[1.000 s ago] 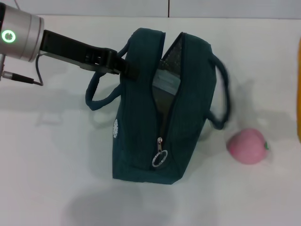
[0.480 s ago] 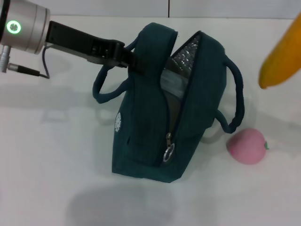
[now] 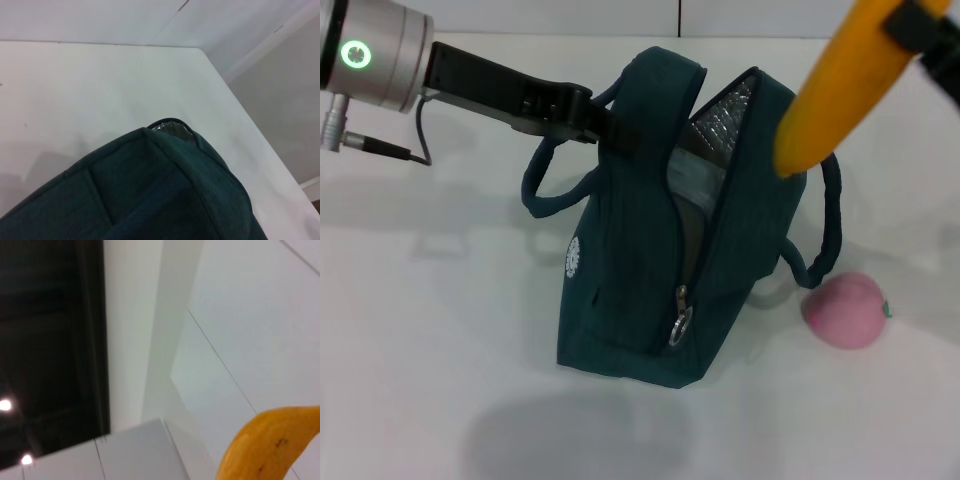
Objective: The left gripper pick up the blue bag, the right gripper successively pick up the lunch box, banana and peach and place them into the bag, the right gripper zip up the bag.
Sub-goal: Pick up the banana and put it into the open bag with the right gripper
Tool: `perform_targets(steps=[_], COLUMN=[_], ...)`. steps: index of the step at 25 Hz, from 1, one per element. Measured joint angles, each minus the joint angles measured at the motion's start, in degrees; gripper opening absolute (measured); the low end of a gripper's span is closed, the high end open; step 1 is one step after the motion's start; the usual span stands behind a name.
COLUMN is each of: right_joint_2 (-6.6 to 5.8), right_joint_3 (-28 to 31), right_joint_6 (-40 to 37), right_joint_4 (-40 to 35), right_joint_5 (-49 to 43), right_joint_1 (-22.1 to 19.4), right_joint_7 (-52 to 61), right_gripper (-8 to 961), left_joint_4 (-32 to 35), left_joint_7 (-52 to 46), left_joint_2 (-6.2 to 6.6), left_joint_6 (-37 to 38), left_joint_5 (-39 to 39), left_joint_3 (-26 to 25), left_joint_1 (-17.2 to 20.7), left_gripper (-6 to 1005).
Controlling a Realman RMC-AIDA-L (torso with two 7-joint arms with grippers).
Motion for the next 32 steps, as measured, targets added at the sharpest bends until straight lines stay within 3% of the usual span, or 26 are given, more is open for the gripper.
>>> perform_targets(steps=[10,24,32], right_joint_2=[0.05,0.06,0.06], right_joint_3=[-6.1,-5.7,-5.5], right_joint_6=[7.5,13.1,16.2], right_joint_4=[8.2,16.6,17.2], right_joint_5=[0.0,-1.6,-7.2], right_joint_1=[3.7,6.2,6.0], right_joint_7=[-7.9,-14.3,-13.6], right_gripper=[427,428,429], left_joint_4=[-0.3,-0.3,-0.3], left_joint_7=[0.0,0.4,0.4], left_joint_2=[-0.15,-0.58,-0.58], left_joint_6=[0.0,0.0,0.0], left_joint_5=[0.0,0.0,0.0], left_joint_3=[0.0,0.0,0.0], left_joint_1=[-0.5,-0.3,0.1], left_gripper=[68,69,69])
